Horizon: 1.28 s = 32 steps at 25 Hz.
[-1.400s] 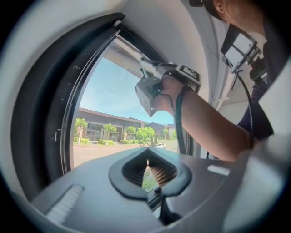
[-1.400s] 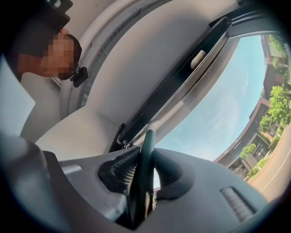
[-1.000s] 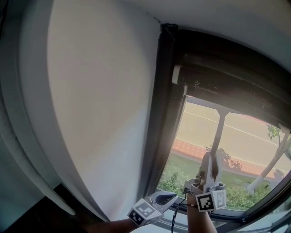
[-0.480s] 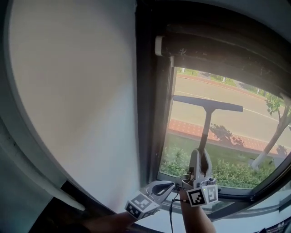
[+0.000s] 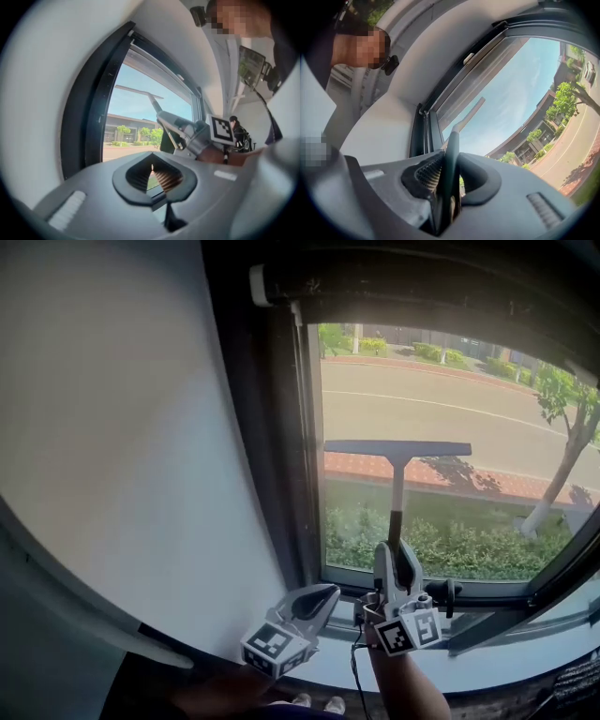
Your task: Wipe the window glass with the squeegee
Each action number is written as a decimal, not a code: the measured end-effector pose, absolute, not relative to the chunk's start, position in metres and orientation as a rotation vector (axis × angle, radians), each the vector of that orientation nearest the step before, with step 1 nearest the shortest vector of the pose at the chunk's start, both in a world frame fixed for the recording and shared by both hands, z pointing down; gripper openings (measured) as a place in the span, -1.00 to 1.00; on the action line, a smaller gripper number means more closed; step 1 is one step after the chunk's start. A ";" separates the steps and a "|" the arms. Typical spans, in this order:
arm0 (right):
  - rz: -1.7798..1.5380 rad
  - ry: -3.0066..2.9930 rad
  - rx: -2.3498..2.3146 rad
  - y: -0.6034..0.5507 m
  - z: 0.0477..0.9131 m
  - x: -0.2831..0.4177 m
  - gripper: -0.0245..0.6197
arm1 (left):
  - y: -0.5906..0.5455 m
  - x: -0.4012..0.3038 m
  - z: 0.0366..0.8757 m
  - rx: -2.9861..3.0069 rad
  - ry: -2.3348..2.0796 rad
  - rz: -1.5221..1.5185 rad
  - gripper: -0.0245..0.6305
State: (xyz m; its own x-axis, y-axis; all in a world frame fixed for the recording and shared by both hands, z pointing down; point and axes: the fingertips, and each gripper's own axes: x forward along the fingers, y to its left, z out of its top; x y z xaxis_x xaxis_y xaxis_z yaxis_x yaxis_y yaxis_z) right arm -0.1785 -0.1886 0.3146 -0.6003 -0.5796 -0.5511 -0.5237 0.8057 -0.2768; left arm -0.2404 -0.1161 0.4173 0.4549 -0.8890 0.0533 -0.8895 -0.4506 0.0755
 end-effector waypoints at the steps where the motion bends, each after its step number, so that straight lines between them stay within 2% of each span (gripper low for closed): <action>1: -0.125 2.347 -0.816 -0.188 0.320 -0.178 -0.60 | -0.116 -0.245 0.421 2.600 -1.607 0.030 -0.91; 9: -0.273 2.354 -0.877 -0.179 0.387 -0.175 -0.60 | -0.109 -0.249 0.431 2.586 -1.635 0.010 -0.91; 32: -0.658 2.413 -1.026 -0.141 0.547 -0.182 -0.60 | -0.070 -0.247 0.468 2.530 -1.570 0.194 -0.91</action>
